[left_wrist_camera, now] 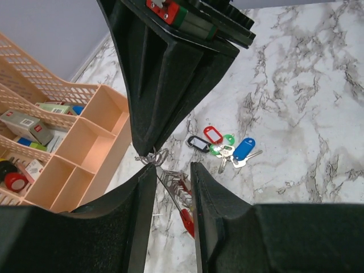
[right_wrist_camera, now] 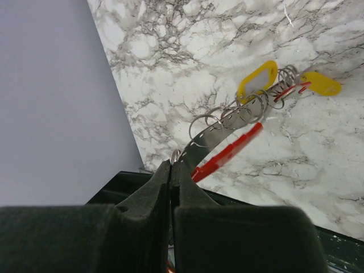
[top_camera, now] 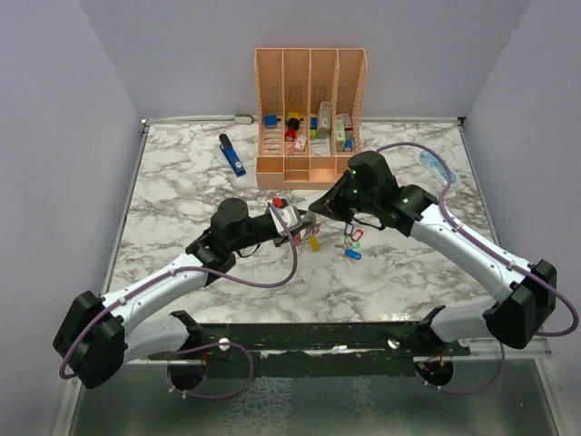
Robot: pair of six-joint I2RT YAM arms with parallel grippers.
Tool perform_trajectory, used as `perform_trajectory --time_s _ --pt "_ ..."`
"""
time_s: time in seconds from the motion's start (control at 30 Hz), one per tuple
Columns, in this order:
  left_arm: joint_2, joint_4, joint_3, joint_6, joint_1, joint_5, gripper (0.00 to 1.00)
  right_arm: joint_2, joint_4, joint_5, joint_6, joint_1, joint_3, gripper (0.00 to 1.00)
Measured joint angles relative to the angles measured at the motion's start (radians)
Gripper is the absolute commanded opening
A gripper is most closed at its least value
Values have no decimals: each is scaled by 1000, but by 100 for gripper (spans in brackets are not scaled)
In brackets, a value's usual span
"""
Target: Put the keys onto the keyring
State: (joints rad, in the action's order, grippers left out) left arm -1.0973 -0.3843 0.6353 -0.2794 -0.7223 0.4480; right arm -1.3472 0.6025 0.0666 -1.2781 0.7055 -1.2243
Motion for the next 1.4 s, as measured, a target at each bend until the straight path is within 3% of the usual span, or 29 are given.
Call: perform_trajectory --time_s 0.67,0.8,0.9,1.4 --pt "-50 51 -5 -39 0 -11 30 -3 10 10 19 0 0 1" --pt "-59 62 -11 -44 0 -21 22 -3 8 15 19 0 0 1" --pt "-62 63 -12 -45 1 -31 0 -2 8 21 19 0 0 1" --pt "-62 72 -10 -37 2 -41 0 1 3 22 39 0 21 1"
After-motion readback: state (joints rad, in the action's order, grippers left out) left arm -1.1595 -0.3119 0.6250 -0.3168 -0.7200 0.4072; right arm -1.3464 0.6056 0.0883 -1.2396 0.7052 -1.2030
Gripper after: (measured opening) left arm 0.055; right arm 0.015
